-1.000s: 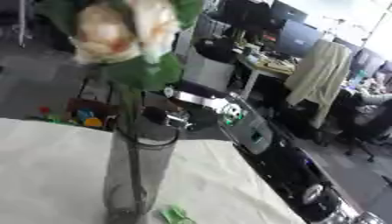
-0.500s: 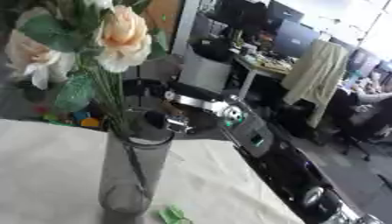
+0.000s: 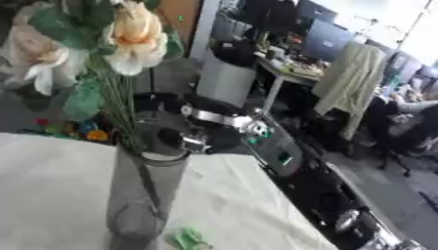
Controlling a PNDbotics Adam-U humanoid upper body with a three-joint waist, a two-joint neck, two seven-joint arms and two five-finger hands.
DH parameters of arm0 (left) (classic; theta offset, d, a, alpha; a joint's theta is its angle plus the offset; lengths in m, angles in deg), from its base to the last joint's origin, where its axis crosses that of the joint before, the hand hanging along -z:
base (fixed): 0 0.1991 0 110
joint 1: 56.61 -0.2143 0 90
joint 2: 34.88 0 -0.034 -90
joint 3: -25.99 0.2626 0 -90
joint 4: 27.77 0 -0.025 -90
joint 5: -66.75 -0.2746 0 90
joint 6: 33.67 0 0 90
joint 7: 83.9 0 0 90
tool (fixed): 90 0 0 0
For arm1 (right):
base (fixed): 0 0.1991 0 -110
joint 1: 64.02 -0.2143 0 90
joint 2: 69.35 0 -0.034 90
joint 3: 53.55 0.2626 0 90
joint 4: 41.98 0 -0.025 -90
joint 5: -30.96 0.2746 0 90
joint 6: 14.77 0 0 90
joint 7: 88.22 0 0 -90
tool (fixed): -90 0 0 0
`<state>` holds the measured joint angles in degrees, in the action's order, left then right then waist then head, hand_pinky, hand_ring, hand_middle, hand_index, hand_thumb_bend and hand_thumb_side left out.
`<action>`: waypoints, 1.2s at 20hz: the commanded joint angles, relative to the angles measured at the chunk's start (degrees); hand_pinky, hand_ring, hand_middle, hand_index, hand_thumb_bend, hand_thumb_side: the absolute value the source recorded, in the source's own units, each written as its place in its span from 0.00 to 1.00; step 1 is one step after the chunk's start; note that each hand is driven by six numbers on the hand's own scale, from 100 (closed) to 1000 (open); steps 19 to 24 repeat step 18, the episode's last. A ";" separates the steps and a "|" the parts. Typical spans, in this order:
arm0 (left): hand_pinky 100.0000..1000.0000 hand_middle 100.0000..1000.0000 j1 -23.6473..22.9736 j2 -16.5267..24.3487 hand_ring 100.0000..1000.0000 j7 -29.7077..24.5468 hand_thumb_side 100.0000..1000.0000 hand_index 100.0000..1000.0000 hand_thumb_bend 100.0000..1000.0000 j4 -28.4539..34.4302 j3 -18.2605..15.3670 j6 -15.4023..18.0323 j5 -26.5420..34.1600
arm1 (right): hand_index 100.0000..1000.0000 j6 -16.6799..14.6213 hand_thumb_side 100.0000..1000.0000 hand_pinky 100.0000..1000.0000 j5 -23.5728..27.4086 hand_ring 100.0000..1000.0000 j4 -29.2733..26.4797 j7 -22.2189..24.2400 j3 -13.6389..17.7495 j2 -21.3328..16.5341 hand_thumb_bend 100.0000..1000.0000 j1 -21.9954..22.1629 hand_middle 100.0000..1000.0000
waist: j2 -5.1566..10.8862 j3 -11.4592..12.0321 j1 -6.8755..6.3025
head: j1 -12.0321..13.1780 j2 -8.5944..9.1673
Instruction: Arrange flowers into the vase.
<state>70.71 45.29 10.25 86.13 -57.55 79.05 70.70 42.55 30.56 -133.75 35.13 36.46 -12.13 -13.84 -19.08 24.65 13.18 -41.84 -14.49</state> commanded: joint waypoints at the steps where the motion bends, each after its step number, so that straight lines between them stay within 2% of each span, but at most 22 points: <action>1: 0.80 0.83 0.51 0.81 0.83 0.01 0.99 0.89 0.00 0.70 0.01 0.02 -0.05 | 1.00 -19.00 1.00 1.00 0.11 1.00 -0.30 18.62 0.89 -2.18 0.11 -0.50 1.00 | 0.93 -0.12 -0.76 | -0.37 0.38; 7: 0.80 0.83 0.31 0.85 0.83 0.00 0.98 0.89 0.00 0.70 -0.03 0.02 -0.07 | 1.00 -17.89 1.00 1.00 2.58 1.00 -1.55 18.62 2.03 -2.32 0.09 -0.40 1.00 | 1.06 -0.40 -0.99 | -0.18 0.20; 18: 0.80 0.83 -0.11 1.11 0.83 0.38 0.98 0.89 0.00 0.70 -0.29 0.23 -0.22 | 1.00 -10.57 1.00 1.00 11.42 1.00 -7.43 18.62 6.96 -3.76 0.08 0.86 1.00 | 1.32 -1.41 -1.98 | 0.17 0.09; 24: 0.80 0.83 -0.11 1.11 0.83 0.38 0.98 0.89 0.00 0.70 -0.29 0.23 -0.22 | 1.00 -10.57 1.00 1.00 11.42 1.00 -7.43 18.62 6.96 -3.76 0.08 0.86 1.00 | 1.32 -1.41 -1.98 | 0.17 0.09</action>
